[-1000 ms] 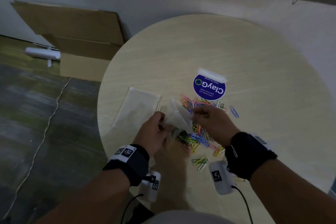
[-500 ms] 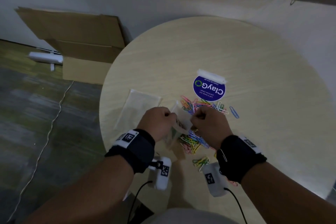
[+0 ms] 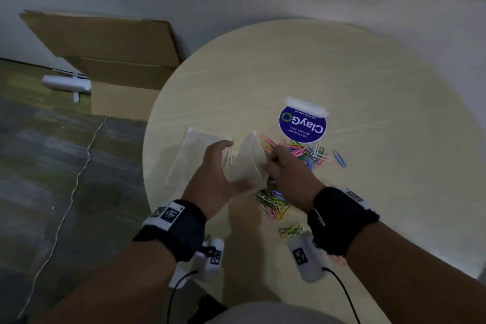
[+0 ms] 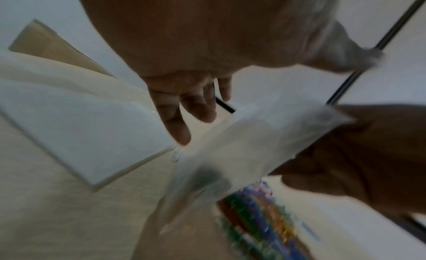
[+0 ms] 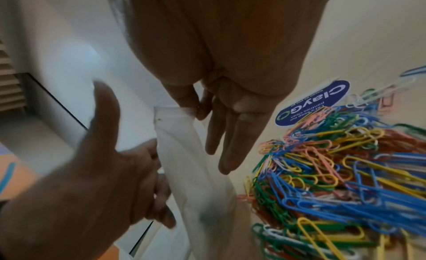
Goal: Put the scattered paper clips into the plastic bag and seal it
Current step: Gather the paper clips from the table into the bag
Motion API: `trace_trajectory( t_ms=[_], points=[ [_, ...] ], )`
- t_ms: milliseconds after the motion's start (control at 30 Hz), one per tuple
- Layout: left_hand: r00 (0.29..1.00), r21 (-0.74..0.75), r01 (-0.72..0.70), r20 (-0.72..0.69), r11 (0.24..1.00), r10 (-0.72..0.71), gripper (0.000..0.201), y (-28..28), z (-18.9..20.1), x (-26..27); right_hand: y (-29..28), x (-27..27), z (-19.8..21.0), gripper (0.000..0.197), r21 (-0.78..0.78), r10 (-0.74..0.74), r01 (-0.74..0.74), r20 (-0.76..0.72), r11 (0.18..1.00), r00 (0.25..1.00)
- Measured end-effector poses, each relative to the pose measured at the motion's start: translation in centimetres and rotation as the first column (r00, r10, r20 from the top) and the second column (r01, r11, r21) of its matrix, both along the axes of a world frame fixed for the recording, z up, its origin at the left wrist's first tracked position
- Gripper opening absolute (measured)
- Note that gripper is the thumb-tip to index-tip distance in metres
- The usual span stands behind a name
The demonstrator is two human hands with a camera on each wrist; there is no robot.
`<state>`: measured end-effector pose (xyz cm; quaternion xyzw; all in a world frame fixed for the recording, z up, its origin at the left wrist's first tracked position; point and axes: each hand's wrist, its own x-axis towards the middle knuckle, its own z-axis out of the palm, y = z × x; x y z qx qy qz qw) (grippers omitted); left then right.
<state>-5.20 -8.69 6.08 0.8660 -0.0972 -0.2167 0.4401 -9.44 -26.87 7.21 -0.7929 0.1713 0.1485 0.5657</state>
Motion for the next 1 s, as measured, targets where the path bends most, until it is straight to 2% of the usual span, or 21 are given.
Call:
trace_trajectory(
  t_ms=[33, 67, 167, 233, 267, 333, 400, 467, 533, 633, 733, 800, 867, 933, 1000],
  points=[
    [0.996, 0.06, 0.073, -0.047, 0.995, -0.071, 0.112, -0.1, -0.7, 0.0, -0.3, 0.0, 0.0, 0.02, -0.021, 0.028, -0.027, 0.01, 0.999, 1.0],
    [0.989, 0.099, 0.139, -0.069, 0.985, -0.133, 0.115, -0.3, -1.1, 0.0, -0.4, 0.0, 0.3, 0.018, -0.033, 0.051, -0.05, 0.018, 0.998, 0.999],
    [0.981, 0.191, 0.182, 0.037, 0.965, -0.193, 0.076, -0.8, -2.3, 0.3, -1.8, -1.3, 0.5, 0.019, -0.031, 0.047, -0.046, 0.051, 0.998, 0.998],
    [0.978, 0.264, 0.164, 0.082, 0.95, -0.191, 0.068, -0.3, -3.2, 0.7, -4.0, -3.6, 0.1, 0.017, -0.09, -0.007, 0.013, 0.075, 0.996, 0.997],
    [0.978, 0.288, 0.159, 0.083, 0.944, -0.19, 0.067, 0.2, -3.6, 0.7, -5.4, -5.3, -0.2, 0.013, -0.169, -0.02, 0.03, 0.063, 0.985, 0.998],
    [0.978, 0.286, 0.153, 0.095, 0.946, -0.187, 0.056, 1.0, -4.1, 0.6, -8.2, -9.6, -1.3, 0.014, -0.368, 0.015, -0.019, -0.014, 0.93, 1.0],
    [0.979, 0.261, 0.144, 0.104, 0.955, -0.176, 0.046, 1.8, -3.9, -0.1, -9.7, -14.1, -2.7, 0.02, -0.488, 0.064, -0.14, -0.167, 0.861, 0.984],
    [0.985, 0.245, 0.121, 0.092, 0.962, -0.147, 0.042, 2.4, -3.3, -0.9, -9.8, -17.4, -4.4, 0.026, -0.512, 0.098, -0.263, -0.326, 0.818, 0.94],
    [0.992, 0.229, 0.104, 0.044, 0.968, -0.117, 0.041, 3.1, -2.9, -1.7, -9.2, -18.9, -6.0, 0.026, -0.494, 0.13, -0.331, -0.397, 0.804, 0.909],
    [0.997, 0.187, 0.076, -0.011, 0.979, -0.076, 0.046, 4.0, -2.5, -3.0, -7.9, -17.8, -7.4, 0.017, -0.565, 0.152, -0.298, -0.29, 0.769, 0.945],
    [0.999, 0.175, 0.051, -0.029, 0.983, -0.046, 0.055, 4.6, -2.6, -3.9, -7.0, -14.5, -8.4, 0.011, -0.661, 0.211, -0.255, -0.147, 0.706, 0.966],
    [0.999, 0.165, 0.038, -0.036, 0.986, -0.033, 0.057, 4.8, -2.7, -4.3, -6.9, -11.9, -8.3, 0.012, -0.693, 0.245, -0.275, -0.145, 0.666, 0.959],
    [0.999, 0.147, 0.026, -0.046, 0.989, -0.019, 0.056, 5.1, -2.7, -4.4, -7.1, -9.3, -7.2, 0.027, -0.732, 0.255, -0.316, -0.197, 0.604, 0.946],
    [0.999, 0.131, 0.001, -0.048, 0.991, 0.005, 0.054, 5.5, -2.8, -4.4, -6.6, -6.5, -5.4, 0.022, -0.786, 0.295, -0.262, -0.106, 0.56, 0.95],
    [0.999, 0.117, -0.032, -0.04, 0.993, 0.037, 0.052, 6.0, -3.3, -4.3, -5.0, -3.2, -4.2, 0.016, -0.831, 0.454, -0.242, 0.014, 0.5, 0.891]
  ],
)
